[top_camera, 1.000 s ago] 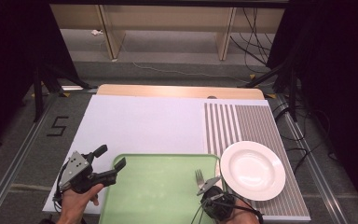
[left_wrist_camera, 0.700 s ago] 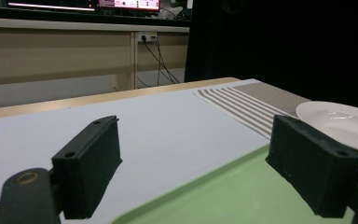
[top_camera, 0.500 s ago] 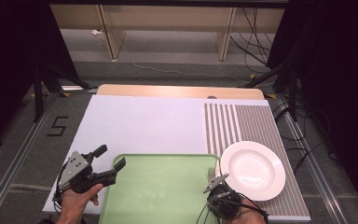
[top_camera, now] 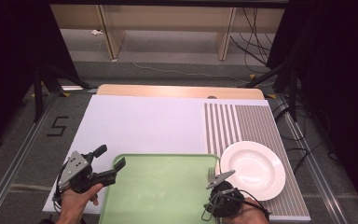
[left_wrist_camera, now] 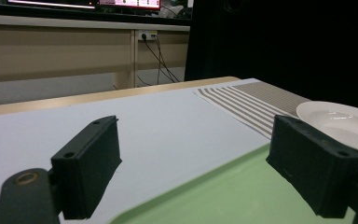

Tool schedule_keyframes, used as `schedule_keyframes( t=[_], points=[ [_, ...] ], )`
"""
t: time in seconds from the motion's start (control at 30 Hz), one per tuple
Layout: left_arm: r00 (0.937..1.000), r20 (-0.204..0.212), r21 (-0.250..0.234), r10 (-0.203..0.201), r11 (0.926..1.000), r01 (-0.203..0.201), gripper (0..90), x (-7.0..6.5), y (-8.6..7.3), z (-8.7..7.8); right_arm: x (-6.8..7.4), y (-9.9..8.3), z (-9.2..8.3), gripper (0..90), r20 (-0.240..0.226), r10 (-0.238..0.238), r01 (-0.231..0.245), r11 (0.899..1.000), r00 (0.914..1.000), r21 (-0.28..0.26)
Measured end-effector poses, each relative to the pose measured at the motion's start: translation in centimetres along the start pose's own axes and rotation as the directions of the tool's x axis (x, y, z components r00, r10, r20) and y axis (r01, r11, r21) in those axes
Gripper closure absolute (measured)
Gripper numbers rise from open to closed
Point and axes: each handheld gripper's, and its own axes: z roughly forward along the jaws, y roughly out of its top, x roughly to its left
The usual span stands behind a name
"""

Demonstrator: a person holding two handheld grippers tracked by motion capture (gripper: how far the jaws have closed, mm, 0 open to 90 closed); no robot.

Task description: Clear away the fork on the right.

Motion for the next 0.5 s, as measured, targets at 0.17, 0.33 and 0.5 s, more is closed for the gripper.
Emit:
schedule_keyframes(
  t=[0.17, 0.33, 0.5],
  points=[
    [1.0000, 0.000, -0.001, -0.001, 1.0000, 0.001, 15.8, 0.0, 0.0, 0.0, 0.0, 0.1, -0.9, 42.6, -0.014, 0.021, -0.022, 0.997, 0.9997, -0.072],
    [1.0000, -0.001, -0.004, -0.002, 1.0000, 0.002, 15.8, 0.0, 0.0, 0.0, -0.3, 0.2, -1.5, 27.7, -0.016, 0.047, -0.049, 0.992, 0.9987, -0.117],
    [1.0000, -0.003, -0.005, -0.006, 1.0000, 0.006, 15.8, 0.1, 0.1, -0.1, -0.9, 0.0, -2.1, 19.2, -0.035, 0.060, -0.065, 0.983, 0.9976, -0.171]
  ],
)
